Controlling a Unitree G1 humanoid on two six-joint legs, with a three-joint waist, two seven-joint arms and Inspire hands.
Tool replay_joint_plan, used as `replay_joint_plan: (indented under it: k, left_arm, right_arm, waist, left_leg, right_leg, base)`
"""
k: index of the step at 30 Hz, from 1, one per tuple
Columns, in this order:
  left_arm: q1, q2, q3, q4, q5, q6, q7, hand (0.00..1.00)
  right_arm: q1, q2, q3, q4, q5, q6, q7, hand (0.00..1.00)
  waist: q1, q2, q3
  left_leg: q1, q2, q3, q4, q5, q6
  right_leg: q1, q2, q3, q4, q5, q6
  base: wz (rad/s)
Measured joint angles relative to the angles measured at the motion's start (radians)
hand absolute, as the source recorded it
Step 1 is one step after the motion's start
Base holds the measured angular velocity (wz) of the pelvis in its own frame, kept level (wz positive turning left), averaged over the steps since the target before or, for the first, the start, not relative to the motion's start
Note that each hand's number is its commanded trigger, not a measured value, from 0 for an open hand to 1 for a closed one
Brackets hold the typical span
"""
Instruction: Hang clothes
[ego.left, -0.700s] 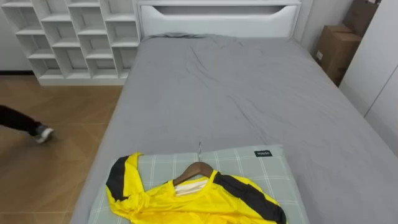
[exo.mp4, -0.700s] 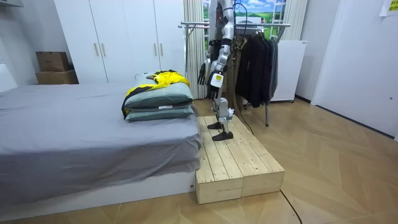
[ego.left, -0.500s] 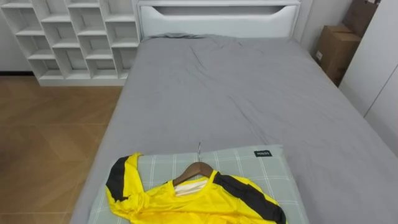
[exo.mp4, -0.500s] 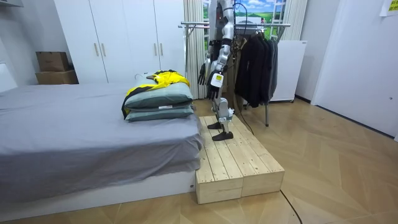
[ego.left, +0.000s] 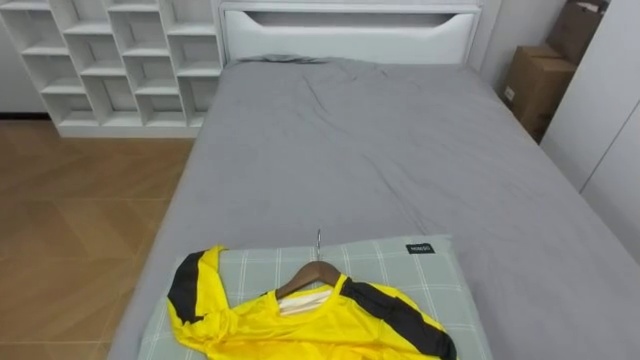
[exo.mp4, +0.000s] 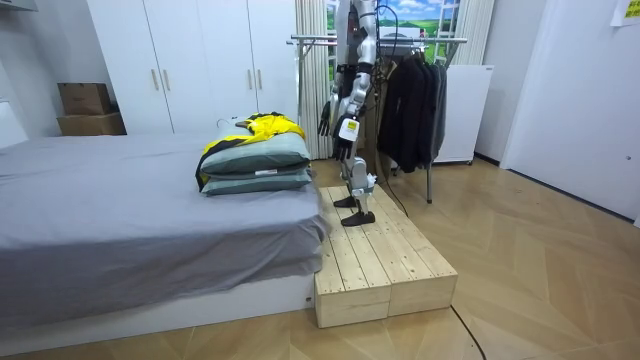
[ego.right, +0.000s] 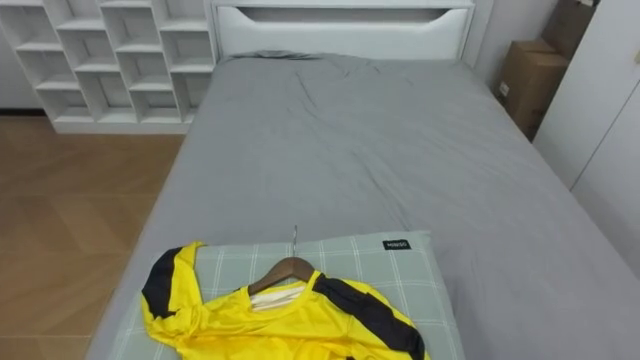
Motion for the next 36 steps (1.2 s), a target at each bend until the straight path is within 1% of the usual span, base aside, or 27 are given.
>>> replay_joint_plan:
  k: [5, 10, 12, 13, 14, 15, 19, 21, 23, 25, 26, 27, 28, 29, 30, 31, 33, 34, 36]
  left_arm:
    - [0.0, -0.002, -0.001, 0.001, -0.012, 0.0, 0.002, 0.0]
    - [0.002, -0.008, 0.002, 0.002, -0.03, 0.0, 0.0, 0.0]
    - [0.003, -0.012, 0.02, 0.003, -0.031, 0.0, -0.003, 0.0]
    - [0.003, -0.014, 0.025, 0.003, -0.031, 0.0, -0.003, 0.0]
    - [0.006, -0.017, 0.038, 0.003, -0.031, 0.0, -0.002, 0.0]
    - [0.009, -0.018, 0.048, 0.001, -0.033, 0.0, -0.001, 0.0]
    - [0.024, -0.015, 0.061, -0.002, -0.046, -0.003, 0.013, 0.0]
    - [0.027, -0.013, 0.071, -0.003, -0.043, -0.004, 0.053, 0.0]
    - [0.03, -0.013, 0.087, -0.005, -0.032, -0.004, 0.086, 0.0]
    - [0.035, -0.014, 0.106, -0.022, -0.012, -0.005, 0.122, 0.0]
    - [0.035, -0.013, 0.121, -0.039, 0.014, -0.005, 0.153, 0.0]
    - [0.035, -0.013, 0.138, -0.055, 0.039, -0.009, 0.188, 0.0]
    - [0.034, -0.012, 0.144, -0.059, 0.047, -0.014, 0.206, 0.0]
    - [0.035, -0.009, 0.156, -0.063, 0.063, -0.028, 0.242, 0.0]
    - [0.034, -0.004, 0.157, -0.07, 0.078, -0.032, 0.276, 0.0]
    - [0.035, -0.001, 0.158, -0.076, 0.088, -0.033, 0.293, 0.0]
    - [0.033, 0.011, 0.163, -0.106, 0.126, -0.035, 0.359, 0.0]
    - [0.034, 0.013, 0.167, -0.121, 0.14, -0.035, 0.374, 0.0]
    - [0.029, 0.016, 0.202, -0.171, 0.21, -0.053, 0.44, 0.0]
  right_arm:
    - [0.001, 0.0, 0.0, -0.002, 0.005, 0.0, -0.004, 0.0]
    - [0.003, -0.001, -0.002, -0.008, -0.006, -0.001, -0.012, 0.0]
    - [0.002, -0.001, -0.009, -0.011, -0.014, -0.001, -0.011, 0.0]
    - [0.003, 0.0, -0.012, -0.011, -0.021, -0.001, -0.011, 0.0]
    - [0.008, 0.0, -0.02, -0.011, -0.036, -0.002, -0.011, 0.0]
    - [0.008, 0.0, -0.03, -0.019, -0.048, -0.002, -0.011, 0.0]
    - [0.01, -0.001, -0.029, -0.032, -0.067, -0.002, -0.015, 0.0]
    - [0.01, -0.001, -0.029, -0.032, -0.077, -0.001, -0.023, 0.0]
    - [0.011, -0.002, -0.029, -0.03, -0.077, -0.001, -0.024, 0.0]
    - [0.013, -0.003, -0.029, -0.028, -0.076, -0.002, -0.024, 0.0]
    - [0.016, -0.004, -0.029, -0.028, -0.075, -0.002, -0.025, 0.0]
    - [0.019, -0.005, -0.029, -0.028, -0.075, -0.002, -0.029, 0.0]
    - [0.019, -0.005, -0.029, -0.029, -0.075, -0.003, -0.032, 0.0]
    - [0.018, -0.005, -0.028, -0.03, -0.075, -0.004, -0.04, 0.0]
    - [0.017, -0.005, -0.028, -0.029, -0.077, -0.005, -0.047, 0.0]
    - [0.017, -0.005, -0.028, -0.029, -0.079, -0.005, -0.049, 0.0]
    - [0.018, -0.007, -0.029, -0.027, -0.084, -0.005, -0.055, 0.0]
    - [0.018, -0.008, -0.028, -0.027, -0.084, -0.005, -0.055, 0.0]
    - [0.019, -0.01, -0.029, -0.027, -0.092, -0.006, -0.055, 0.0]
  waist:
    - [0.001, 0.004, 0.0006]
    - [0.004, 0.006, -0.0017]
    - [0.005, 0.005, -0.0022]
    - [0.004, 0.002, -0.004]
    - [0.004, 0.005, -0.0025]
    - [0.005, 0.002, -0.0046]
    - [0.003, 0.001, -0.0049]
    - [0.004, 0.001, -0.0043]
    - [0.009, 0.005, -0.0014]
    - [0.017, 0.007, -0.0014]
    - [0.026, 0.007, -0.0013]
    - [0.03, 0.008, -0.0016]
    - [0.032, 0.009, -0.0022]
    - [0.034, 0.012, -0.0031]
    - [0.035, 0.014, -0.0033]
    - [0.036, 0.015, -0.0034]
    - [0.037, 0.017, -0.0032]
    - [0.038, 0.018, -0.0032]
    - [0.045, 0.018, -0.0031]
  left_leg:
    - [-0.001, 0.0, -0.003, -0.001, 0.0, 0.0]
    - [-0.003, 0.0, -0.002, -0.001, 0.0, 0.0]
    - [-0.002, -0.001, -0.002, -0.001, 0.0, 0.0]
    - [-0.002, -0.001, -0.003, -0.001, 0.0, 0.0]
    - [-0.002, -0.001, -0.003, -0.001, 0.0, 0.0]
    - [-0.001, -0.001, -0.003, -0.001, 0.0, 0.0]
    - [0.001, -0.002, -0.007, 0.002, 0.0, 0.0]
    - [0.006, -0.001, -0.007, 0.002, 0.0, 0.0]
    - [0.016, -0.001, -0.007, 0.001, 0.0, 0.0]
    - [0.017, -0.001, -0.01, 0.001, -0.001, 0.0]
    - [0.016, 0.0, -0.013, 0.002, -0.001, 0.0]
    - [0.015, 0.0, -0.02, 0.002, -0.001, 0.0]
    - [0.016, 0.0, -0.02, 0.002, -0.001, 0.0]
    - [0.017, 0.0, -0.02, 0.002, -0.001, 0.0]
    - [0.017, -0.001, -0.02, 0.002, -0.001, 0.0]
    - [0.017, -0.001, -0.021, 0.002, -0.001, 0.0]
    - [0.017, -0.002, -0.025, 0.002, -0.001, 0.0]
    - [0.017, -0.002, -0.025, 0.002, -0.001, 0.0]
    - [0.017, -0.002, -0.028, 0.002, -0.001, 0.0]
  right_leg:
    - [0.0, 0.0, -0.001, -0.001, 0.0, 0.0]
    - [-0.005, 0.0, 0.0, -0.001, 0.0, 0.0]
    - [-0.003, 0.0, 0.0, -0.001, 0.0, 0.0]
    - [-0.003, 0.0, 0.001, -0.001, 0.0, 0.0]
    - [-0.003, 0.0, 0.004, -0.001, 0.0, 0.0]
    - [-0.002, 0.0, 0.005, -0.001, 0.0, 0.0]
    - [0.003, -0.001, -0.004, -0.001, 0.0, 0.0]
    - [0.008, -0.001, -0.006, -0.001, 0.0, 0.0]
    - [0.015, -0.001, -0.007, -0.002, -0.001, 0.0]
    - [0.014, -0.001, -0.009, -0.002, -0.002, 0.0]
    - [0.014, -0.001, -0.01, -0.001, -0.002, 0.0]
    - [0.016, -0.001, -0.013, -0.001, -0.002, -0.001]
    - [0.019, -0.001, -0.013, -0.001, -0.002, -0.001]
    - [0.023, 0.0, -0.014, -0.001, -0.002, -0.001]
    - [0.024, 0.0, -0.015, -0.001, -0.002, -0.001]
    - [0.024, 0.0, -0.015, -0.001, -0.002, -0.001]
    - [0.026, 0.0, -0.021, -0.001, -0.002, -0.001]
    - [0.026, 0.0, -0.022, -0.001, -0.002, -0.001]
    - [0.026, 0.0, -0.024, -0.001, -0.002, -0.001]
  base:
    - [0.0]
    - [0.0]
    - [0.0]
    - [0.0]
    - [0.0]
    - [0.0]
    - [0.02]
    - [0.0]
    - [0.0]
    - [0.02]
    - [0.07]
    - [0.09]
    - [0.07]
    - [0.03]
    - [0.0]
    - [0.03]
    - [0.04]
    - [0.03]
    - [0.0]
